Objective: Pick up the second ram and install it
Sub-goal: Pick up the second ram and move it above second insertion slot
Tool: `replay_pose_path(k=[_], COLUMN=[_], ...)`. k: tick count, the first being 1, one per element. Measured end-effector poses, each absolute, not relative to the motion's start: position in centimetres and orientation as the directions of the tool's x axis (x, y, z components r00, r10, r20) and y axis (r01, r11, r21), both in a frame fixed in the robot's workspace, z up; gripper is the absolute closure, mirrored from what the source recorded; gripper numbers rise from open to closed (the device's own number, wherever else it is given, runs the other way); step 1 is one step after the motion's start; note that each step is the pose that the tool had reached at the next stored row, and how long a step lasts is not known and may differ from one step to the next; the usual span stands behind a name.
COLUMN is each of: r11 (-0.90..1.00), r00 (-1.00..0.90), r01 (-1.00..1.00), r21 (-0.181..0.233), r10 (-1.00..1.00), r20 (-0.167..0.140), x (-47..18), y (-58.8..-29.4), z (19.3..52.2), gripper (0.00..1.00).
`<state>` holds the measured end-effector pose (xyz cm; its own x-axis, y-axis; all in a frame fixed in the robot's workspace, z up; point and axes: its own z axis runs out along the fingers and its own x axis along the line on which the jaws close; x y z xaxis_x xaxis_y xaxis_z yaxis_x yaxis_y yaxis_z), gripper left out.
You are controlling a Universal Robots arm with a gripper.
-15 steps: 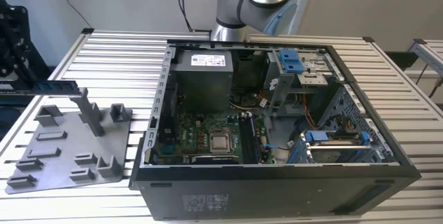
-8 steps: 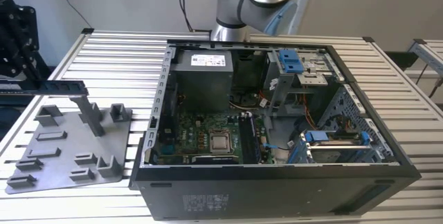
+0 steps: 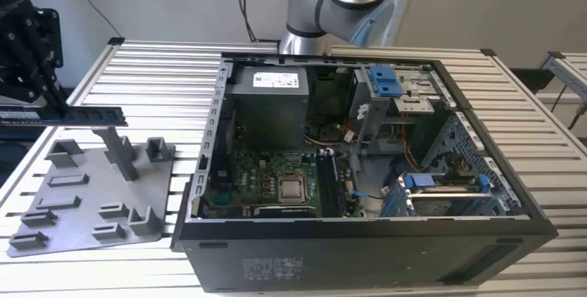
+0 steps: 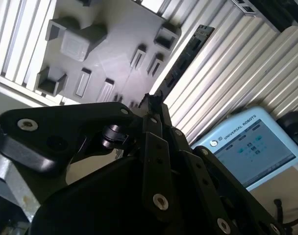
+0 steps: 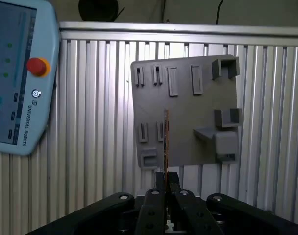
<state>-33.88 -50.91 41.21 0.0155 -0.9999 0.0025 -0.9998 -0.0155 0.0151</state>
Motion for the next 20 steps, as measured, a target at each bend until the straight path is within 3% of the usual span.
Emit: replay_pose_path(k=[20], r11=[-0.015], r00=[0.015], r01=[-1.0], r21=[0.015], r10=[-1.0], r20=[0.002], x=[-31.3], y=[-50.9], z=[41.2], gripper=[0.86])
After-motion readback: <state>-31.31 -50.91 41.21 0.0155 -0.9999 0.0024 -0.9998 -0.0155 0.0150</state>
